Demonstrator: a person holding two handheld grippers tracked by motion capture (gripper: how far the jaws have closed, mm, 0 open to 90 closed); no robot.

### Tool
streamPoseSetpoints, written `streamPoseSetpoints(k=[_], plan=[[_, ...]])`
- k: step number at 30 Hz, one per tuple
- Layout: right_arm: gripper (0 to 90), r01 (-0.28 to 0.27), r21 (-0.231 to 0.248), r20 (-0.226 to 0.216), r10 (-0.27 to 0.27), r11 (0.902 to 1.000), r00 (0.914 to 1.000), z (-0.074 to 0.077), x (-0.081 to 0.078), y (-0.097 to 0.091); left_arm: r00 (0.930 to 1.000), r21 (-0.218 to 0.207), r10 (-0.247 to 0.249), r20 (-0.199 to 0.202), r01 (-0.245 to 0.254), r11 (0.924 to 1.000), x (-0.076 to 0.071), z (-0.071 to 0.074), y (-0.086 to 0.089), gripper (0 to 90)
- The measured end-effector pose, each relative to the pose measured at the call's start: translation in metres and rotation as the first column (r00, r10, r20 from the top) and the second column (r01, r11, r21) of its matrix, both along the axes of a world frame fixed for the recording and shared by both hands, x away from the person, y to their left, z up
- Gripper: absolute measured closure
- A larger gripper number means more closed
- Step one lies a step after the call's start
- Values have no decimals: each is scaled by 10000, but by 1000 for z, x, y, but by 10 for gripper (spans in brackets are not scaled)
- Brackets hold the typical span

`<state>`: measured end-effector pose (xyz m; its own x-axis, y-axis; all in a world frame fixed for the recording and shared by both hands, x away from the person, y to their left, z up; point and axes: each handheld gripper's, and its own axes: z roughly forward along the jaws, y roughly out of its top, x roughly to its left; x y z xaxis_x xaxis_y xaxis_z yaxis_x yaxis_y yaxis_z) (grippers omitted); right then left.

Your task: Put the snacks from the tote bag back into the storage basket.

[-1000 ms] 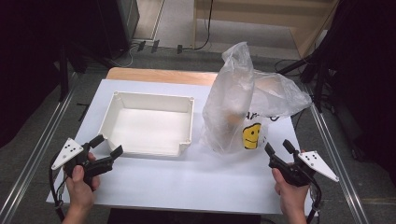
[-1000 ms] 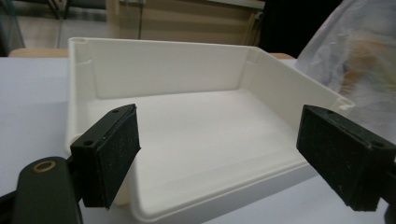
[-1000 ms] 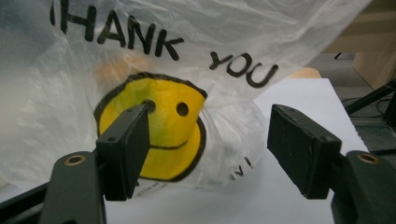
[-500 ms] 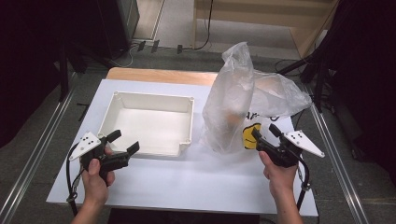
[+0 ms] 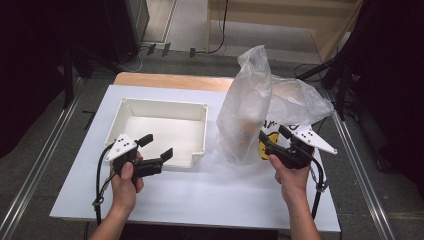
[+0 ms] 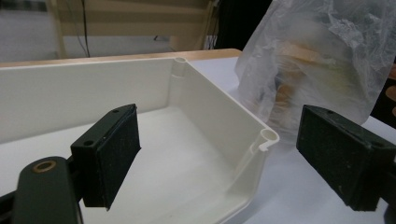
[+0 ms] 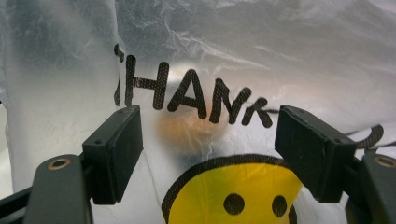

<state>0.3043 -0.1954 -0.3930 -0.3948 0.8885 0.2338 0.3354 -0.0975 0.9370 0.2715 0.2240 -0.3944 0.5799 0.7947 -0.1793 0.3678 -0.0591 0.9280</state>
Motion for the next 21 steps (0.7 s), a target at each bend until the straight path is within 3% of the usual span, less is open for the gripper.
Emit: streamPoseSetpoints(k=[6,8,14,15,16,17,18,19,21], plan=[[283,74,223,-214,-69,9997,9997,-6,-3,-4,9997,-88,-244,-64,244,9997,6,-1,-20,136],[313,461,-16,-529,-461,9989,9975,-11,-2,-5,9995,-152,-310,-26,310,9994,8,1,-24,136],[337,473,-60,-954,-476,9989,9943,-21,2,-3,9984,-92,-553,147,555,9984,12,7,-41,136],[407,435,-69,-1070,-440,9990,9933,-24,4,-1,9977,-98,-650,188,652,9978,14,9,-46,137],[407,435,-69,-1070,-440,9990,9933,-24,4,-1,9977,-98,-650,188,652,9978,14,9,-46,137],[510,223,-39,-1237,-226,9997,9921,-26,6,-1,9969,-57,-749,224,750,9972,14,11,-51,137],[510,223,-39,-1237,-226,9997,9921,-26,6,-1,9969,-57,-749,224,750,9972,14,11,-51,137],[607,-206,-20,-1525,201,9998,9881,-29,9,0,9963,-10,-821,239,821,9966,15,12,-55,137],[702,-646,-30,-1634,632,9979,9845,-33,10,3,9957,103,-896,230,894,9959,16,13,-60,137]])
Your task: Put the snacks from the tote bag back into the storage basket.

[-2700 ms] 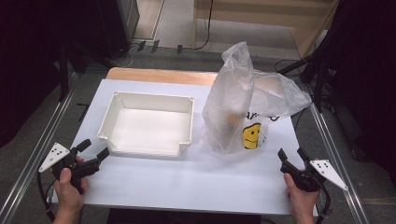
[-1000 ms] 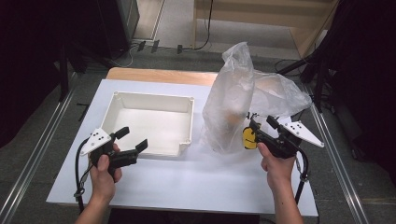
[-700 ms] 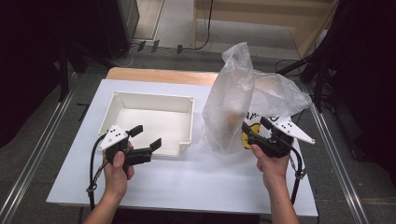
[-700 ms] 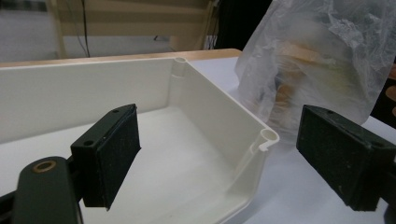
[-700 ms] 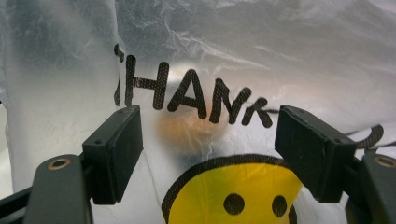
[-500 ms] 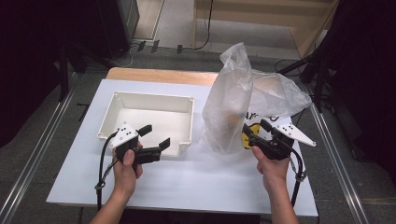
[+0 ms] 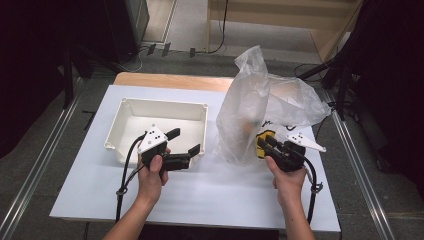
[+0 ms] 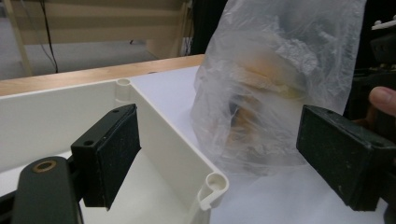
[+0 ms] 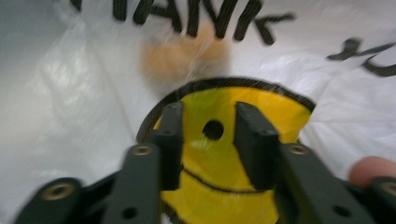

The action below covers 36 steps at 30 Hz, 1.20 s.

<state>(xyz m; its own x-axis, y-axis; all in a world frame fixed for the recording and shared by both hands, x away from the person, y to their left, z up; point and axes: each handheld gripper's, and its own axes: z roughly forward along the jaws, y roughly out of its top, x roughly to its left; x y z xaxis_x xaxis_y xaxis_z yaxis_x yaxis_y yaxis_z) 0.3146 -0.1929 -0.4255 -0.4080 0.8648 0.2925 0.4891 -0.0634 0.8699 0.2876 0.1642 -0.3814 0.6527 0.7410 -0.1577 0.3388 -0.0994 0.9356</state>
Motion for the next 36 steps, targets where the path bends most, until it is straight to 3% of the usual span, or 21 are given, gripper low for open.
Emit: streamPoseSetpoints(k=[1,4,8,14,24,29,31,33,35,36], plan=[[702,0,0,0,0,10000,10000,0,0,0,10000,0,0,0,0,10000,0,0,0,137],[844,-501,-243,-148,498,9984,9987,-4,1,7,9999,144,-147,19,146,9998,1,1,-10,137],[900,-732,-350,-154,727,9967,9972,-5,0,10,9994,183,-341,40,341,9993,1,3,-22,138],[900,-1034,-338,-92,1032,9941,9946,-6,-1,15,9972,341,-729,182,723,9968,1,11,-42,138],[900,-1404,-444,-19,1405,9891,9901,-7,-3,20,9976,326,-522,449,508,9982,5,16,-59,137],[900,-1777,-517,111,1785,9827,9839,-7,-5,24,9978,189,-415,521,406,9990,7,16,-66,159],[900,-1981,-654,171,1996,9780,9797,-6,-6,26,9980,43,-281,567,279,9996,8,18,-68,198],[896,-2233,-840,282,2263,9711,9736,-6,-7,28,9979,-44,-139,638,142,9999,9,18,-69,378],[882,-2330,-989,344,2373,9674,9708,-5,-8,29,9983,107,-44,584,38,9999,11,19,-69,683],[871,-2339,-1003,383,2387,9671,9703,-4,-9,29,9992,111,-164,366,160,9998,13,18,-68,786]])
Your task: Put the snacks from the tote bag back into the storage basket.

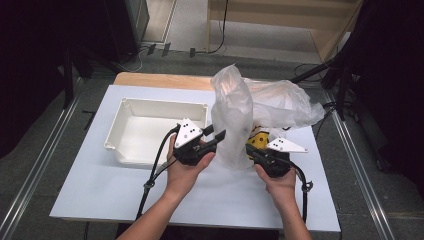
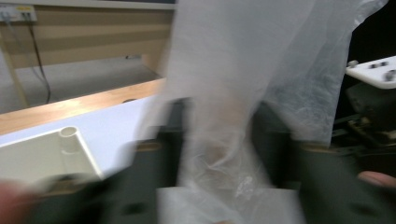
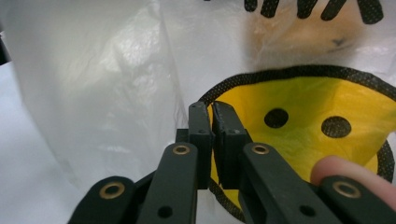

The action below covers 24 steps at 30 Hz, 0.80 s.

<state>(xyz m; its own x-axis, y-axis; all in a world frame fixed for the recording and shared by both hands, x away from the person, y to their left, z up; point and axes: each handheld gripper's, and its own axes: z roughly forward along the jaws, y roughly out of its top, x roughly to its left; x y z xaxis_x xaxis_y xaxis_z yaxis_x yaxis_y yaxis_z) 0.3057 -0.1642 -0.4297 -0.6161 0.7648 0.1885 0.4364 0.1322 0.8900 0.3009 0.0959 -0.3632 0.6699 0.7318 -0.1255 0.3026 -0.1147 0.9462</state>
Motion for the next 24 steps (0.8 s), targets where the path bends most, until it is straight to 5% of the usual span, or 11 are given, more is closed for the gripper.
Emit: streamPoseSetpoints(k=[2,11,18,24], plan=[[845,38,130,54,-39,9999,10000,1,0,-2,9995,90,-177,-247,179,9998,3,-2,0,900],[778,577,728,470,-612,9957,9970,13,-3,-17,9944,615,-95,-1057,160,9980,14,-23,-2,900],[712,1273,1464,829,-1404,9810,9866,26,-9,-31,9821,1011,20,-1885,174,9947,20,-44,-7,900],[696,1495,1505,1400,-1708,9772,9753,39,-15,-39,9703,1205,-86,-2417,388,9920,21,-58,-11,900]])
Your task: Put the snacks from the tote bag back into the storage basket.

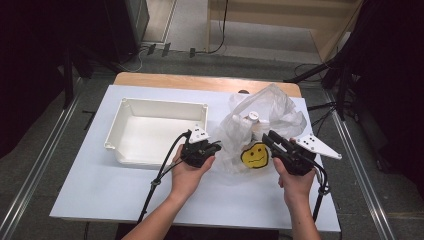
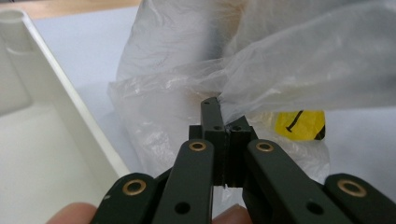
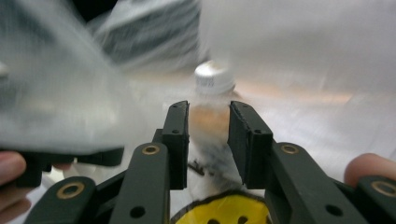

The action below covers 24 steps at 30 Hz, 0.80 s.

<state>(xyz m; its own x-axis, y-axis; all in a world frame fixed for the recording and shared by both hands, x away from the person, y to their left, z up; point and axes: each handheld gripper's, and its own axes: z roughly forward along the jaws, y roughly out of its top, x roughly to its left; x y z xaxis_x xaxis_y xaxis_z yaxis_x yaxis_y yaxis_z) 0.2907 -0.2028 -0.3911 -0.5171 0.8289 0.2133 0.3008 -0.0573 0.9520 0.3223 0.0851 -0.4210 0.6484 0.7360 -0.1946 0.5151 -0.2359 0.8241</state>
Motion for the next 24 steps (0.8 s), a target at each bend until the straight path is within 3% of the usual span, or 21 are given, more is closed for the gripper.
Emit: streamPoseSetpoints(k=[4,9,12,20,24], plan=[[682,455,247,561,-469,9987,9973,11,-7,-7,9999,147,31,-148,-29,9999,-1,-5,-1,900],[692,460,222,764,-476,9987,9959,20,-12,-10,9996,40,14,-288,-12,10000,-3,-7,0,900],[690,666,263,1100,-691,9974,9915,29,-17,-12,9997,92,-89,-242,92,9999,-5,-8,-2,900],[667,829,357,1336,-870,9959,9872,43,-23,-21,9995,17,-23,-326,24,10000,-5,-11,-1,900],[609,991,253,1316,-1016,9948,9861,46,-24,-26,9995,-25,-47,-326,46,10000,-7,-13,-1,900]])
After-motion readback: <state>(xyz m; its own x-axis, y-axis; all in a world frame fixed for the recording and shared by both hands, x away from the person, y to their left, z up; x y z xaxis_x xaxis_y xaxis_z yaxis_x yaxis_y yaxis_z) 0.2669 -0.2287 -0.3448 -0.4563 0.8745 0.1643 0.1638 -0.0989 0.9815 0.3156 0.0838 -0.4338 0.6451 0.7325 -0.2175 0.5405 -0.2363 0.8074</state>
